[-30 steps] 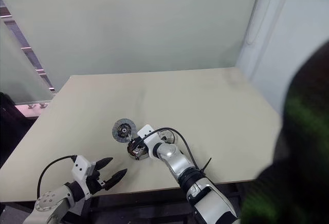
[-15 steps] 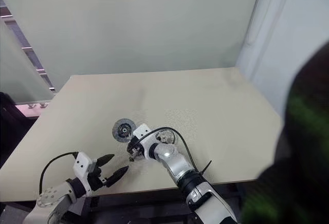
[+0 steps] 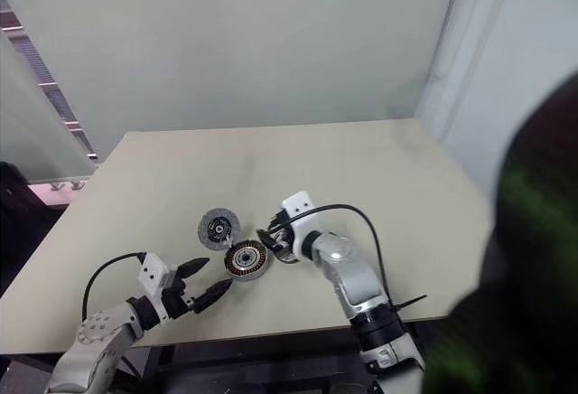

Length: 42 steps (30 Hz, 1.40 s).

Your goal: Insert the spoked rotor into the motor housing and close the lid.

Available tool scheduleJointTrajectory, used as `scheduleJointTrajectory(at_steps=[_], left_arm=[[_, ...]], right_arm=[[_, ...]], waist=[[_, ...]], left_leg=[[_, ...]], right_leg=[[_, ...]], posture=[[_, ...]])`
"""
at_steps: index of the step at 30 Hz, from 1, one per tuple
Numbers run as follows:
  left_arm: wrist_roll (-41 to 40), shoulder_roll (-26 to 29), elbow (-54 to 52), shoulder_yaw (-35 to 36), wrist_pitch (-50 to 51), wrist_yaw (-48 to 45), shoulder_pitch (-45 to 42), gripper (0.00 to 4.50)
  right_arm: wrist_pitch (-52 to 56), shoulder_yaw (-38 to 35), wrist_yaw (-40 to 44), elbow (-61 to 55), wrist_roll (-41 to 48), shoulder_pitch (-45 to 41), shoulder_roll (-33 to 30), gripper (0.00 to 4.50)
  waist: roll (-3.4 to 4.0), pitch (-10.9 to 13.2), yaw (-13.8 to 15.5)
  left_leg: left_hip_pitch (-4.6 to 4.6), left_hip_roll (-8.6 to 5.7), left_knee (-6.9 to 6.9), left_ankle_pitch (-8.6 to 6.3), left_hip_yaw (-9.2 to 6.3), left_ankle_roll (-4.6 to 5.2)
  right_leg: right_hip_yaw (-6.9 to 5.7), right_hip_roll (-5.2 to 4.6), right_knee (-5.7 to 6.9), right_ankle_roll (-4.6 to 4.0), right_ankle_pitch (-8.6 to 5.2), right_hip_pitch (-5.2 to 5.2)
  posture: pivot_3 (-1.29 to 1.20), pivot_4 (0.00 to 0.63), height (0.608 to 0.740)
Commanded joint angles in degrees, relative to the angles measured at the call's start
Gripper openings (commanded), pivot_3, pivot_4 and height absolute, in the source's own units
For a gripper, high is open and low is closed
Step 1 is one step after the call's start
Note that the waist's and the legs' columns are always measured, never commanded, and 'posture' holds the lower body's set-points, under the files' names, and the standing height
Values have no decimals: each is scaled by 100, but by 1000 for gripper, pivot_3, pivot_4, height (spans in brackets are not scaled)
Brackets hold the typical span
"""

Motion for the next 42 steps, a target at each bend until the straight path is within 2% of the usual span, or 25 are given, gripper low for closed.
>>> scheduleJointTrajectory(at_steps=[1,9,13,24,32,36,42], left_arm=[[-36,7,-5,1,-62,-68,-141,4500],[-92,32,239,70,-14,-111,-265,4500],[-123,50,332,127,0,-120,-266,4500],[-190,104,267,244,114,-147,-193,4500],[-196,116,168,324,151,-118,-104,4500],[-194,108,131,338,145,-96,-62,4500],[-178,103,116,325,132,-75,-55,4500]], right_arm=[[220,-422,-171,-444,201,130,-105,4479],[1272,-1451,-511,-319,923,388,-20,4479],[1621,-1702,-507,-49,1224,330,112,4479],[1495,-2131,-472,1271,1659,-212,388,4479],[1523,-2430,-533,1808,1917,-443,585,4479],[1578,-2609,-642,1900,2055,-467,663,3600],[1709,-2746,-726,1833,2170,-431,635,1382]], waist=[[0,0,-4],[2,1,-2],[3,1,-4],[4,2,-3],[5,1,-4],[6,1,-4],[7,1,-4]], left_leg=[[-1,0,-1,0,1,0],[0,0,0,0,7,1],[1,3,0,0,7,1],[0,2,1,0,8,1],[0,2,-4,0,7,2],[0,2,-3,0,7,1],[0,2,-3,0,7,1]], right_leg=[[1,0,0,0,0,-1],[3,0,-1,0,0,0],[2,2,0,0,0,0],[3,2,-1,0,0,0],[4,1,-2,0,0,-1],[4,1,-1,0,0,0],[4,1,-1,0,0,-1]], posture=[[0,0,740],[0,0,740],[0,0,740],[0,0,740],[0,0,740],[0,0,740],[0,0,740]])
